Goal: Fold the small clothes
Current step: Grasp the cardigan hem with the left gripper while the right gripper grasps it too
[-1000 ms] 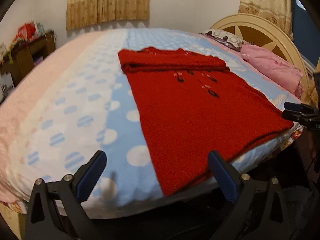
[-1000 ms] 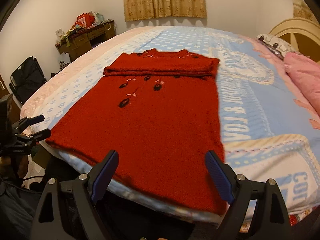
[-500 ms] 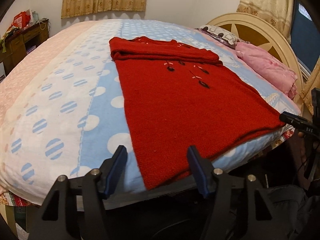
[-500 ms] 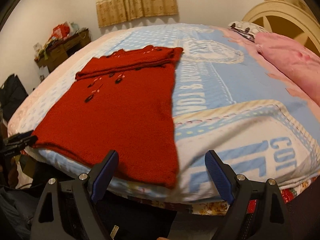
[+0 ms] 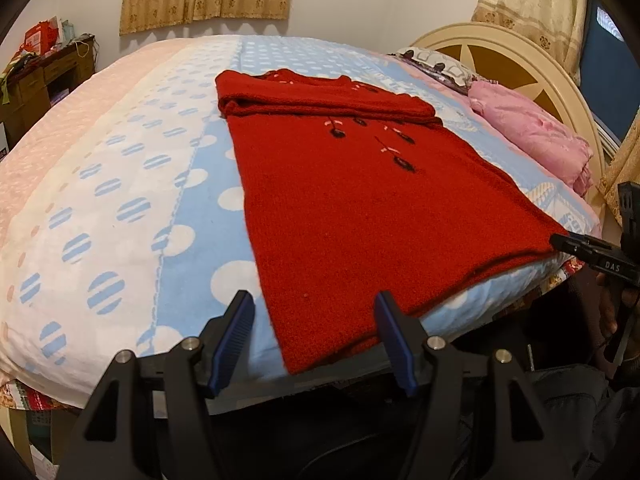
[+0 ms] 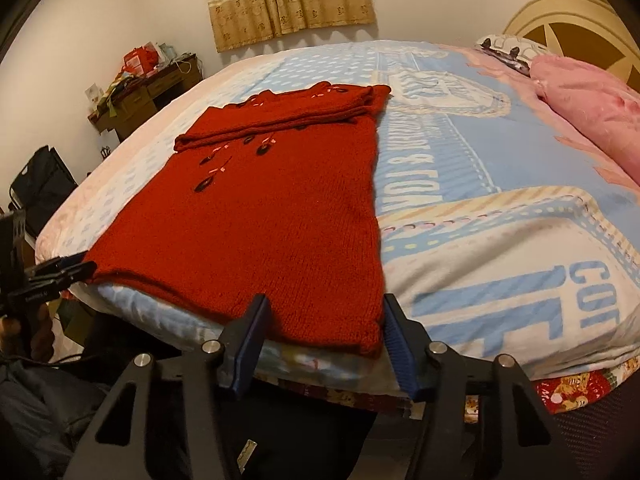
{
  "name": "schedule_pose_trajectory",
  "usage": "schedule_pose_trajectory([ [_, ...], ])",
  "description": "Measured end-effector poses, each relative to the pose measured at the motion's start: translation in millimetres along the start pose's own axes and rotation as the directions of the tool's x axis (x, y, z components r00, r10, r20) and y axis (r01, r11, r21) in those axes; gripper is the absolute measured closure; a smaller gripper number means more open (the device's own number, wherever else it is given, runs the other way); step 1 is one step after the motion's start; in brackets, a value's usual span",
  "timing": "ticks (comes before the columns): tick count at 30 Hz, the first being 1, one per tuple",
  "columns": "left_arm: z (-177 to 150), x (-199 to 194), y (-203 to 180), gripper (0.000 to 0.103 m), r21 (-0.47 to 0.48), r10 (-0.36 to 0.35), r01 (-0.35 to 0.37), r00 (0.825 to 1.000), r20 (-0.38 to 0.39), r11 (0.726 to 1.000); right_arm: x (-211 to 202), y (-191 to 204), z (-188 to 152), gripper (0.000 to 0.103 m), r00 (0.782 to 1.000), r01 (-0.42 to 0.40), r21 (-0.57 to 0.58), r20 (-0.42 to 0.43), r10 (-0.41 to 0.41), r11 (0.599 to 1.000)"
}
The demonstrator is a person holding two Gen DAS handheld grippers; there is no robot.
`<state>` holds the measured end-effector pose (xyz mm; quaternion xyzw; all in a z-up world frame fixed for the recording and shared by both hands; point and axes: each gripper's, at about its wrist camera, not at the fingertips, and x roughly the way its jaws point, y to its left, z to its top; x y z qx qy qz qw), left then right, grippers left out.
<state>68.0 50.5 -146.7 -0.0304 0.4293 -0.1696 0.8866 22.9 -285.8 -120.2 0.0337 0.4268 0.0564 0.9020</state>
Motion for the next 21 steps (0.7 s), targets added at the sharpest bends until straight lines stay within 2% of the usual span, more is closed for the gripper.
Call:
schedule_pose_trajectory([
  [1,0,0,0,0.036,0.004,0.000,0.000,1.000,-0.006,1.000,-1,-2,0,0.059,1.000,-0.003,0.009,0.002,0.003,1.000],
  [3,0,-1,0,0.036,0.001,-0.009,0.009,1.000,-0.013,1.000,-2,-7,1,0.062,1.000,-0.015,0.027,0.004,0.015,1.000],
  [6,-3,-3,0,0.039,-0.002,-0.024,0.024,1.000,-0.016,1.000,-2,-10,1,0.062,0.999,-0.034,0.044,0.009,0.033,0.998],
  [8,-4,-5,-2,0.055,0.005,-0.029,0.029,0.999,-0.016,1.000,-2,-11,1,0.062,0.999,-0.040,0.050,0.013,0.039,0.998],
  [10,-5,-6,-4,0.062,0.005,-0.039,0.039,0.999,-0.018,0.999,-4,-12,1,0.068,0.999,-0.049,0.058,0.022,0.047,0.997],
  [13,-4,-6,-1,0.062,-0.019,-0.059,0.059,0.998,-0.020,0.998,-6,-16,2,0.069,0.997,-0.080,0.078,0.025,0.078,0.994],
  [19,-5,-6,4,0.061,-0.057,-0.093,0.091,0.996,-0.016,0.994,-3,-17,0,0.069,0.996,-0.083,0.080,0.018,0.082,0.993],
  [21,-5,-7,2,0.071,-0.037,-0.081,0.081,0.997,-0.011,0.996,-2,-16,-1,0.071,0.997,-0.075,0.071,0.024,0.073,0.995],
])
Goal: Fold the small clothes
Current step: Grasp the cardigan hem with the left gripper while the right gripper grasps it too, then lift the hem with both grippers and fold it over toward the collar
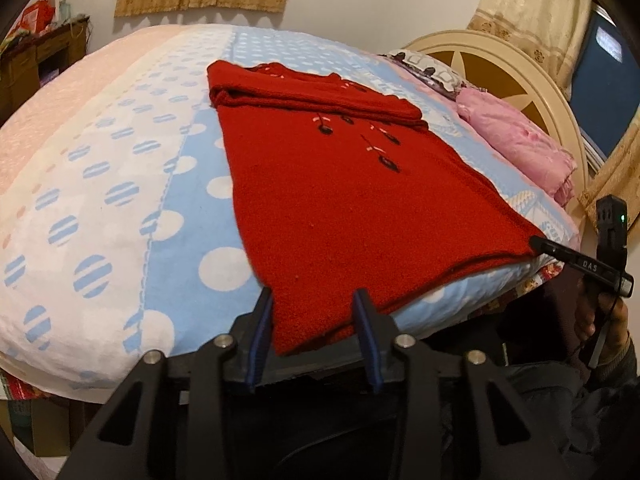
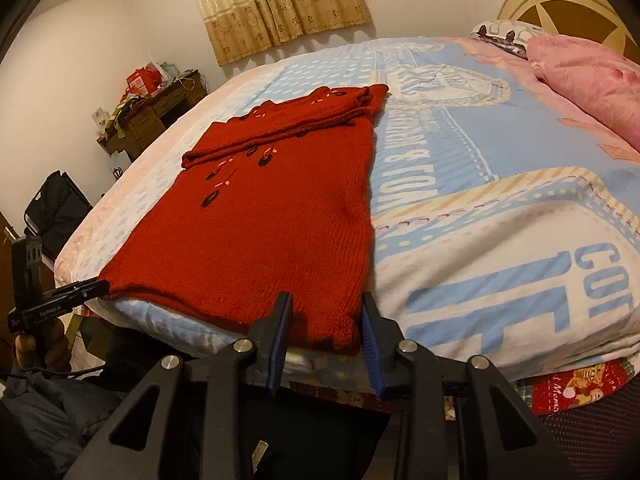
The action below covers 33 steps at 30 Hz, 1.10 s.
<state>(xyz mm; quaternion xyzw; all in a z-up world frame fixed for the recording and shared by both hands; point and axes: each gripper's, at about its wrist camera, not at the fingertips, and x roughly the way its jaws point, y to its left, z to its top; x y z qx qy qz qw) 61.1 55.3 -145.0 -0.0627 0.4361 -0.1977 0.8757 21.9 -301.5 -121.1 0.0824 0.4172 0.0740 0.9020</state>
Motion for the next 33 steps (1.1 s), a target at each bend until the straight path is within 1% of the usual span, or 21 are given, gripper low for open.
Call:
schedule_pose_trajectory([
  [1,0,-1,1,0.086,0.003,0.000,0.000,1.000,0.001,1.000,-1,0,0,0.085,1.000,0.006,-0.008,0.005,-0.006,1.000],
  [2,1,-2,2,0.089,-0.003,-0.005,0.005,1.000,0.004,1.000,-4,1,0,0.090,1.000,0.006,-0.013,0.018,-0.006,1.000],
  [6,6,-11,12,0.094,-0.037,-0.012,0.014,0.998,0.053,0.999,-19,0,5,0.092,0.995,-0.027,-0.002,0.093,0.027,1.000],
  [7,7,-13,13,0.095,-0.043,-0.015,0.018,0.997,0.070,0.999,-22,1,6,0.093,0.993,-0.032,-0.004,0.109,0.032,0.999],
  [9,10,-17,13,0.095,-0.041,-0.024,0.029,0.995,0.097,0.999,-22,1,7,0.093,0.992,-0.042,-0.004,0.115,0.042,0.999],
  [12,13,-18,13,0.095,-0.031,-0.021,0.024,0.994,0.111,0.999,-18,-1,7,0.094,0.994,-0.038,0.007,0.107,0.037,0.999],
  [15,17,-20,14,0.095,-0.031,-0.023,0.027,0.993,0.119,0.999,-23,-4,10,0.094,0.991,-0.061,0.023,0.121,0.058,0.998],
  [17,22,-22,16,0.096,-0.041,-0.038,0.044,0.991,0.129,0.998,-29,-4,14,0.094,0.987,-0.082,0.029,0.139,0.077,0.996],
  [24,54,-37,20,0.096,-0.045,-0.053,0.063,0.979,0.195,0.997,-46,1,43,0.094,0.971,-0.128,0.024,0.209,0.120,0.992],
  [28,71,-41,18,0.096,-0.033,-0.048,0.057,0.973,0.225,0.998,-46,7,60,0.094,0.965,-0.130,0.006,0.232,0.125,0.992],
  [30,80,-42,18,0.096,-0.033,-0.063,0.073,0.970,0.233,0.997,-46,8,69,0.094,0.962,-0.136,0.003,0.239,0.131,0.991],
  [33,93,-41,17,0.096,-0.016,-0.046,0.052,0.967,0.251,0.999,-45,11,85,0.094,0.956,-0.143,-0.006,0.257,0.140,0.990],
])
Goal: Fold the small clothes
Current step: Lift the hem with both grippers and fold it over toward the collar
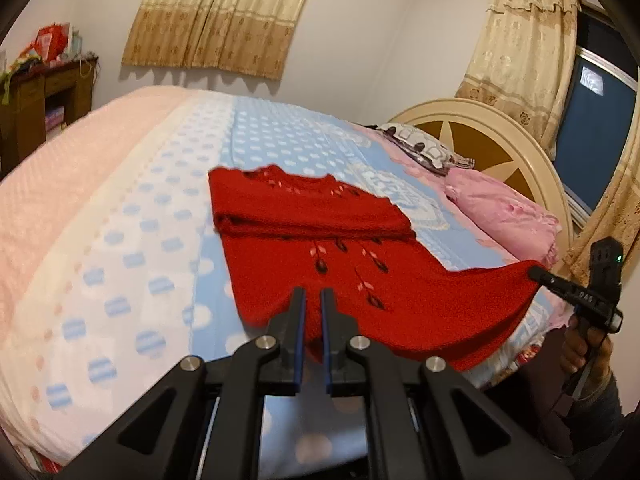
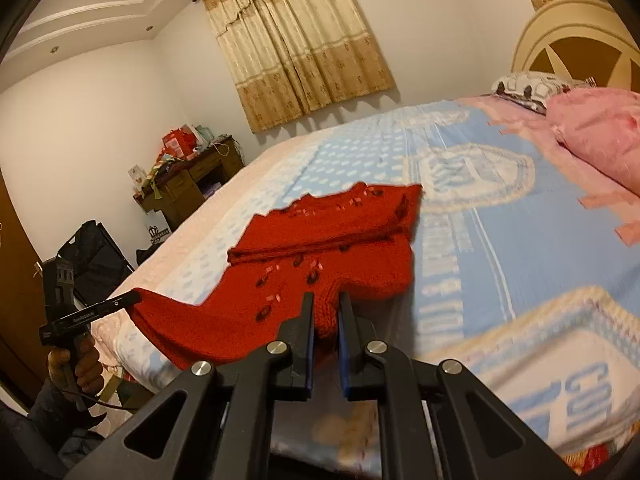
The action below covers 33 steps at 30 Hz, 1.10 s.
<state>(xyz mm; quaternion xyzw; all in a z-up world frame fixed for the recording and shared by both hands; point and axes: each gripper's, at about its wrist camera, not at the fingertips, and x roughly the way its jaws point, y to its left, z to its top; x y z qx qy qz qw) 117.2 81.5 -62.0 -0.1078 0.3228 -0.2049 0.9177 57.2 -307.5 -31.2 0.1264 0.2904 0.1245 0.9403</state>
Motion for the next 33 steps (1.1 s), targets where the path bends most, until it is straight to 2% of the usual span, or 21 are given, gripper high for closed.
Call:
schedule_pose_trajectory([
  [9,47,23,6,0.096,0.009,0.038,-0.038,0.999,0.029,0.999,27,-5,47,0.094,1.000,-0.010,0.014,0.026,0.010,1.000],
  [15,75,43,14,0.096,-0.006,0.039,-0.039,0.999,0.026,0.999,49,-11,80,0.094,1.000,-0.003,0.015,0.029,0.003,1.000],
  [22,104,73,31,0.096,-0.062,0.051,-0.051,0.999,0.012,0.997,83,-16,108,0.094,1.000,0.011,0.007,0.009,-0.011,1.000],
  [33,151,114,42,0.096,-0.054,0.082,-0.081,0.997,0.007,0.995,143,-26,152,0.094,0.999,0.043,-0.002,-0.031,-0.043,0.999],
])
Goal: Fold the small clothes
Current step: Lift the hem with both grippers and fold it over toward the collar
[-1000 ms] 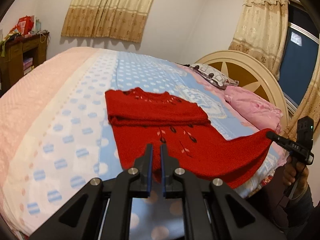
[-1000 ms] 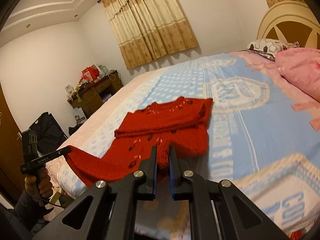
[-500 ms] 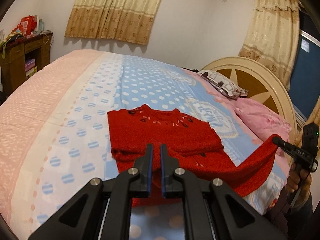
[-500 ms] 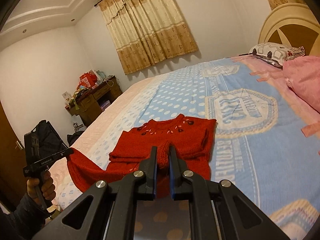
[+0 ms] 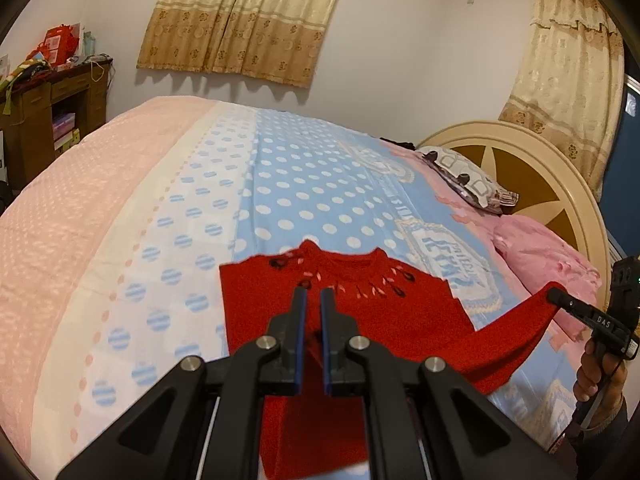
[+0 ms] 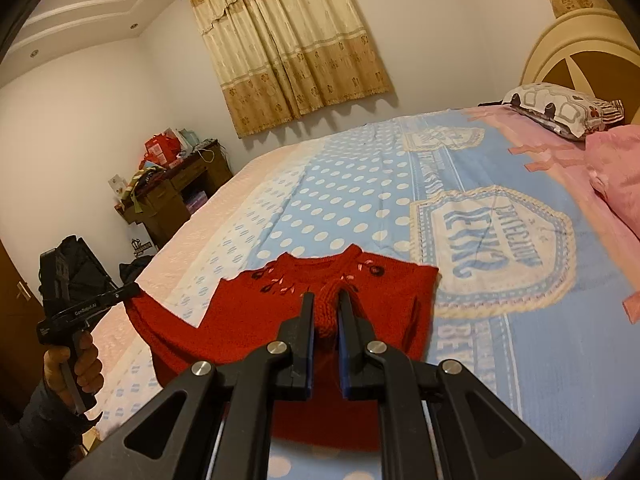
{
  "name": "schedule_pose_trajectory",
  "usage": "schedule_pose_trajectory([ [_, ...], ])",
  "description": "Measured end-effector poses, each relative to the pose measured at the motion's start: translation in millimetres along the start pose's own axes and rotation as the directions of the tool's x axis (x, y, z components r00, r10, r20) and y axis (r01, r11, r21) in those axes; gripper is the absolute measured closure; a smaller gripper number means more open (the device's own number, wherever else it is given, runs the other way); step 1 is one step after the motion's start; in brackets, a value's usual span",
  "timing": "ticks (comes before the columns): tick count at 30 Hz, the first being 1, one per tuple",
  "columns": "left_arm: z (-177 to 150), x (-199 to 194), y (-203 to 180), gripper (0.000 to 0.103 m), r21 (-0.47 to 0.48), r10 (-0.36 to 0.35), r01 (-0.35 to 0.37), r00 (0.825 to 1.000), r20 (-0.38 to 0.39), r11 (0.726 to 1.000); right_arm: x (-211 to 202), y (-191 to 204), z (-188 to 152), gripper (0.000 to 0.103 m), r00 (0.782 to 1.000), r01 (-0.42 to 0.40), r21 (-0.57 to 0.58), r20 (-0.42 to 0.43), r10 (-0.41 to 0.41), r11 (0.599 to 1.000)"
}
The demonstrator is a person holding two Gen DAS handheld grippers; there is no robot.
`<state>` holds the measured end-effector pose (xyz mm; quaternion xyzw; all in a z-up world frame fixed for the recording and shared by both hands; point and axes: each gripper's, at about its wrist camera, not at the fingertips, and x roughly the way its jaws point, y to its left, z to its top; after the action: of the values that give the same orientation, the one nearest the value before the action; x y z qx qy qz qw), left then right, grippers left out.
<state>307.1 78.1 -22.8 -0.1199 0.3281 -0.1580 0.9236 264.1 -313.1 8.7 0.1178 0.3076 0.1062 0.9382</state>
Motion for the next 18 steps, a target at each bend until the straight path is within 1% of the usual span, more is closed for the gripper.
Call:
schedule_pose_trajectory([
  [8,35,39,13,0.096,-0.017,0.023,-0.023,1.000,0.004,1.000,40,-11,33,0.094,0.999,0.032,-0.002,-0.013,-0.032,0.999],
  [14,52,91,34,0.096,-0.051,0.074,-0.077,0.996,-0.047,0.996,92,-31,52,0.094,0.996,0.072,0.017,-0.061,-0.071,0.997],
  [18,54,130,44,0.096,-0.051,0.111,-0.116,0.990,-0.088,0.992,133,-47,57,0.094,0.990,0.097,0.043,-0.103,-0.093,0.994],
])
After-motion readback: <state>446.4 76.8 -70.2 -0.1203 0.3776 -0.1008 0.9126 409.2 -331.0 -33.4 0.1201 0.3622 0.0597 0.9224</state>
